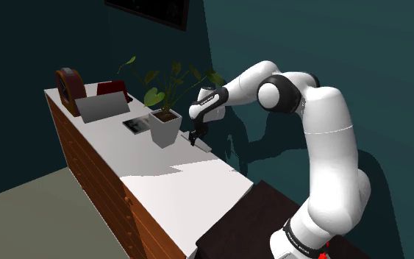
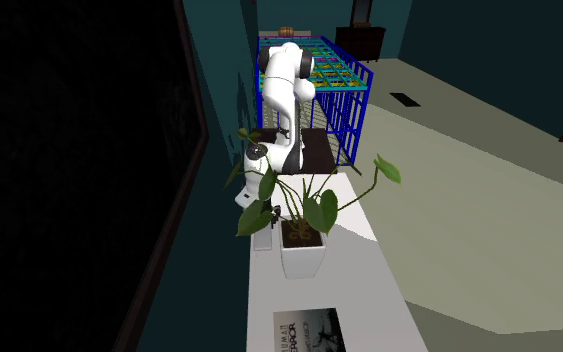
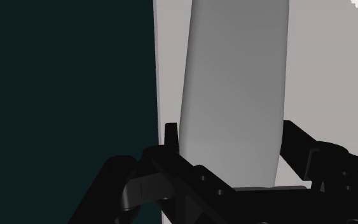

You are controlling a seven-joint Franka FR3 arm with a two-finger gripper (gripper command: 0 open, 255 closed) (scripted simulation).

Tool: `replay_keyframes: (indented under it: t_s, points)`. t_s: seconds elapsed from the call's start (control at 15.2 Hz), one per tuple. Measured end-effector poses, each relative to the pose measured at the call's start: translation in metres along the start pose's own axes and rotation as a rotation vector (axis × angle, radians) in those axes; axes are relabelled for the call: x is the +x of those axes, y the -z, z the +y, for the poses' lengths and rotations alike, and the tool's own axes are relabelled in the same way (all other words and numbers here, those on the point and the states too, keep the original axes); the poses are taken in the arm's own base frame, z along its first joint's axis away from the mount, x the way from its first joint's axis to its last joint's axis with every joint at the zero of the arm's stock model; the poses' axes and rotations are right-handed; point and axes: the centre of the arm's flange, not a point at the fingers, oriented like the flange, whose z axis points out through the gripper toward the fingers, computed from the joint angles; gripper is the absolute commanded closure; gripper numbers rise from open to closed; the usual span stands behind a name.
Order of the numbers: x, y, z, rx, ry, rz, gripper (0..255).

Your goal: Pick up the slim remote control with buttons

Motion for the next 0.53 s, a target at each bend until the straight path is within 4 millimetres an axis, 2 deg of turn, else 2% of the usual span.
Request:
replay_keyframes:
  t_s: [0.53]
  points:
    - [-0.001,0.039,-0.002,0.000,0.000,0.000,255]
